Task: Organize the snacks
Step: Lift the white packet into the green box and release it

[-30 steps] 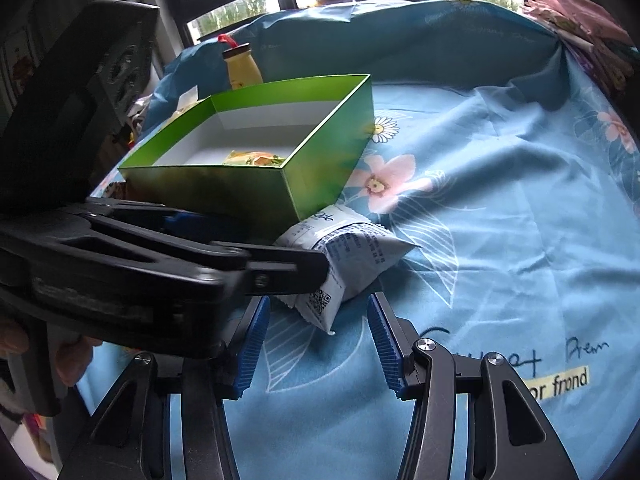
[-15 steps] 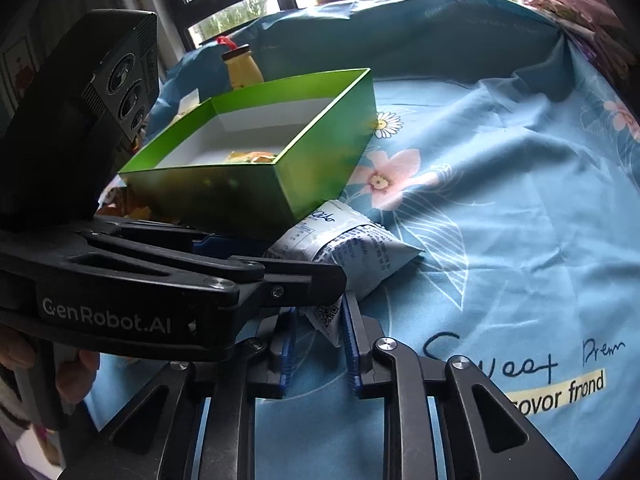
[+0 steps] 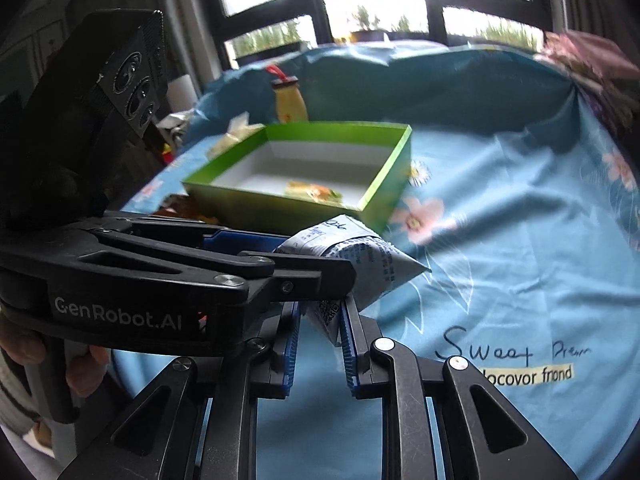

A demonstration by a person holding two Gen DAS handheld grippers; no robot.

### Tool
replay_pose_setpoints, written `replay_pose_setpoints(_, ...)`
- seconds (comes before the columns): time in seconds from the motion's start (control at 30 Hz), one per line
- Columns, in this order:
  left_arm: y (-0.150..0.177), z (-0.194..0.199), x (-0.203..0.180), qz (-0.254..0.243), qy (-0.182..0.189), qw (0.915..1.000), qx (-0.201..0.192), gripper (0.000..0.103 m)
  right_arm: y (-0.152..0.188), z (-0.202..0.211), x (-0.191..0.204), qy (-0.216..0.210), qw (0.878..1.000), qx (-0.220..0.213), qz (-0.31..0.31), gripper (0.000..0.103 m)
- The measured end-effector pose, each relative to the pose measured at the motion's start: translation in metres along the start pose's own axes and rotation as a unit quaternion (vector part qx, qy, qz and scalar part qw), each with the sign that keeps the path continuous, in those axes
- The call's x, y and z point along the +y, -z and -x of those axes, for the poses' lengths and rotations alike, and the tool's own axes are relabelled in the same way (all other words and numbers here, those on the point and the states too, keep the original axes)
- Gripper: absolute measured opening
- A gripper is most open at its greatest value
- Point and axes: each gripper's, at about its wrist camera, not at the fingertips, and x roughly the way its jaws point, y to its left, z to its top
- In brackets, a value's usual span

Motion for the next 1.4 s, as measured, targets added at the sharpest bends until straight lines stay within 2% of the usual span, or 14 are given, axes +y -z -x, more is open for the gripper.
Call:
replay_pose_setpoints(0.2,-0.005,0.025,0.008,0.005,-0.016,0.9994,-0.030,0.049,-0.017,0.007,0.020,-0.009,0.999,-0.024,0.029,0.021)
replay_pose_setpoints(0.6,-0.024,0.054,0.046,0.031,-0.047,0.9966,-0.060,0.049,-0.052,-0.018,0.046,-0.040,0.996,-0.041,0.063,0.021)
replay_pose_setpoints(0.93,-0.050,0.062,0.084,0.051,-0.064,0.9940,-0.073,0.049,-0.087,-0.052,0.055,-0.059,0.994,-0.048,0.075,0.021)
replay_pose_setpoints(1.23,-0.071,0.049,0.118,0.083,-0.073,0.9918,-0.064,0.049,-0.110,-0.088,0.053,-0.065,0.994,-0.041,0.073,0.021)
replay_pose_setpoints(1.27,-0.072,0.047,0.121,0.087,-0.077,0.9912,-0.063,0.052,-0.112,-0.093,0.052,-0.060,0.995,-0.040,0.072,0.021)
replay_pose_setpoints(1.33,-0.075,0.042,0.130,0.096,-0.099,0.9886,-0.060,0.066,-0.114,-0.099,0.049,-0.048,0.996,-0.039,0.070,0.023)
replay_pose_setpoints(1.37,-0.075,0.040,0.136,0.104,-0.110,0.9868,-0.056,0.083,-0.116,-0.102,0.047,-0.040,0.996,-0.034,0.067,0.032)
replay_pose_setpoints(1.4,-0.074,0.039,0.141,0.111,-0.116,0.9854,-0.056,0.089,-0.116,-0.105,0.045,-0.033,0.997,-0.029,0.062,0.038)
